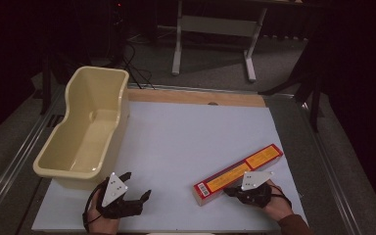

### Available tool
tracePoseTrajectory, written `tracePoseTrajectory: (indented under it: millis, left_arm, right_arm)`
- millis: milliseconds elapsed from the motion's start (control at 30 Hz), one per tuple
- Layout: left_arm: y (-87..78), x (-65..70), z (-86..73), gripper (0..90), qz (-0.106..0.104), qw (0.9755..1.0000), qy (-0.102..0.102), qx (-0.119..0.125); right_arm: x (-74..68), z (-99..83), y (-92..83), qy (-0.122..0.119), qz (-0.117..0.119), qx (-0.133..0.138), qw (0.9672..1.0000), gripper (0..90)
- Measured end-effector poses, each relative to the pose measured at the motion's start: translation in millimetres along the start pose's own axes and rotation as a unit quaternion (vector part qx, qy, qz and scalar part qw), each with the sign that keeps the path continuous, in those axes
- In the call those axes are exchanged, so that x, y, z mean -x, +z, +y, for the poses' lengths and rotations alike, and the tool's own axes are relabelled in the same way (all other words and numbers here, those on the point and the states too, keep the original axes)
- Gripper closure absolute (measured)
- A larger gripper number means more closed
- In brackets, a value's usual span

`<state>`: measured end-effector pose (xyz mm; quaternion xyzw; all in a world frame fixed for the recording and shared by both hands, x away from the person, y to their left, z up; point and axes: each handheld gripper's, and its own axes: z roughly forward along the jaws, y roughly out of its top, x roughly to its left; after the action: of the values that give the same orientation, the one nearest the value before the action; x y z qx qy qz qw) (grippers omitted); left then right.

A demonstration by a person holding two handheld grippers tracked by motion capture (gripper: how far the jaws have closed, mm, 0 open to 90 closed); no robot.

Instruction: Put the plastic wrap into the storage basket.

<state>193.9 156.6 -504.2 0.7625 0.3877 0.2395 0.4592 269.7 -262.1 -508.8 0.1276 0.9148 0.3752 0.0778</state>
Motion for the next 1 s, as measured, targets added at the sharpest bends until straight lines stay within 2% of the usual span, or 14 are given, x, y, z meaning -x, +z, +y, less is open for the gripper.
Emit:
tracePoseTrajectory:
  millis: [167, 467, 667, 800, 1000]
  left_arm:
    - [1.4, 1.1, 0.1, 15.4, -0.002, 1.0, 0.0, -0.001]
    - [1.4, 1.2, 0.2, 15.4, -0.003, 1.0, 0.0, -0.001]
    - [1.1, 1.8, 0.3, 15.4, -0.002, 1.0, 0.005, -0.003]
    - [0.7, 1.9, 0.4, 15.4, -0.002, 1.0, 0.006, -0.001]
    - [-0.2, 1.7, 0.3, 15.4, -0.001, 1.0, 0.004, -0.001]
  right_arm:
    - [6.0, 4.5, 5.5, 0.002, -0.013, -0.009, 0.9999, 90.0]
    - [22.1, 25.3, 24.6, 0.018, -0.042, -0.021, 0.9987, 90.0]
    - [38.6, 38.5, 38.1, 0.031, -0.061, -0.03, 0.9972, 90.0]
    - [50.7, 45.3, 44.2, 0.042, -0.079, -0.037, 0.9953, 90.0]
    - [73.1, 47.4, 45.4, 0.079, -0.109, -0.037, 0.9903, 90.0]
